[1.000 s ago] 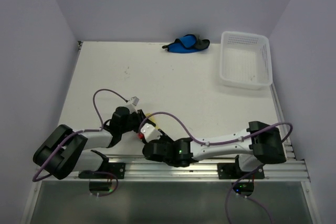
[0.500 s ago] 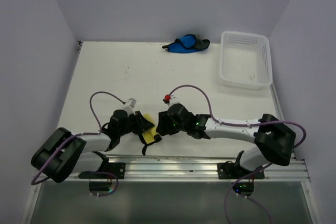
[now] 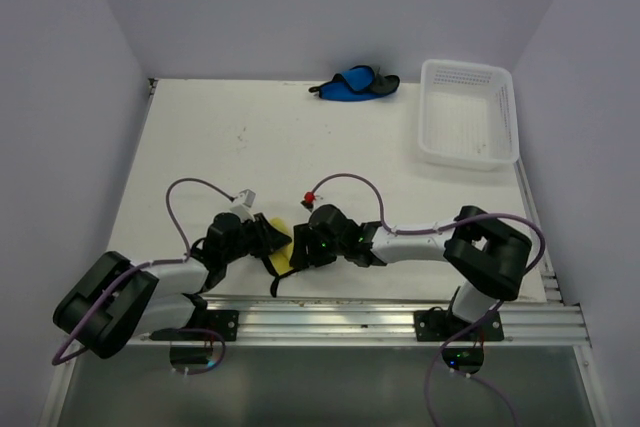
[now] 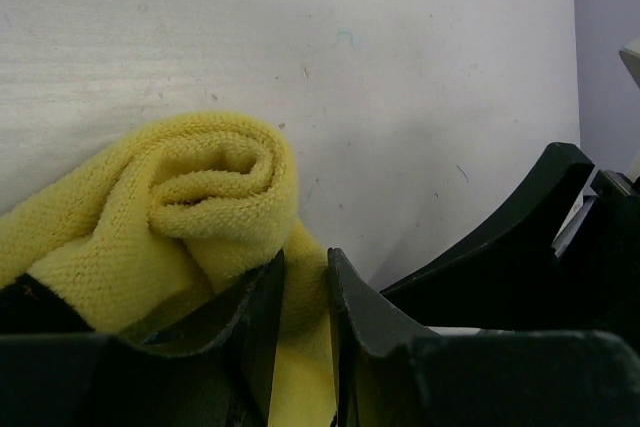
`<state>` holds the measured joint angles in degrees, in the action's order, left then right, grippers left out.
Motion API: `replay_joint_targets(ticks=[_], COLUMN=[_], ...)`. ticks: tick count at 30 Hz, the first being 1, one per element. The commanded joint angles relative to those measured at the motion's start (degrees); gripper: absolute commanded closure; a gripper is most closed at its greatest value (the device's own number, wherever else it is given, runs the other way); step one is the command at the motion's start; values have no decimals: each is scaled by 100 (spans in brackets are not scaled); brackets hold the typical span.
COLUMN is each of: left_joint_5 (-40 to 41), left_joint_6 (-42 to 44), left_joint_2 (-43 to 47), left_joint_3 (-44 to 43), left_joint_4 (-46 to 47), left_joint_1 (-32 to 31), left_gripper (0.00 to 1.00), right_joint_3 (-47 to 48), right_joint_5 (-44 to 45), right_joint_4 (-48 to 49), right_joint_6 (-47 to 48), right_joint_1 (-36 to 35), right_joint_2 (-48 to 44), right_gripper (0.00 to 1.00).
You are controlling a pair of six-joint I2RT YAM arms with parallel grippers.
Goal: Roll the towels
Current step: Roll the towel
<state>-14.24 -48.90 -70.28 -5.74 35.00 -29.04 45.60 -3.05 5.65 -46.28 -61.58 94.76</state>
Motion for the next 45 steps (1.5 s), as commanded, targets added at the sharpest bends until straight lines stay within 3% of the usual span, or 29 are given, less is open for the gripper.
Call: replay_joint_targets(ticks=[1,6,13,16,22,31,36,45], left_joint_5=[448,448,457,448,598,835,888,958], left_joint_6=[127,118,118,109,241,285,250,188], left_joint_2=[-30,41,50,50,234,577,700,1086], left_joint_3=[301,336,336,328,56,-717,-1025,-1342], left_joint_4=[-987,-1013,-1013,-1031,-1469,-2234,-2577,-3069], left_joint_1=[-32,-41,-49,-49,-49,-41,-32,21], left_gripper=[70,70,70,69,65,50,48,47], right_joint_3=[-17,-78,-210,-175,36,817,1293,1960], right_joint_5=[-170,-205,-284,-214,233,2167,3185,4224], right_joint_4=[314,401,595,525,34,-1284,-1891,-2955], right_joint_6=[-83,-48,-39,66,637,1350,1490,1429], right_joint_1=[6,6,6,6,-82,-1074,-1478,-1830], right_joint_2=[174,359,324,333,306,314,622,1018], right_gripper=[45,52,54,76,98,100,100,100])
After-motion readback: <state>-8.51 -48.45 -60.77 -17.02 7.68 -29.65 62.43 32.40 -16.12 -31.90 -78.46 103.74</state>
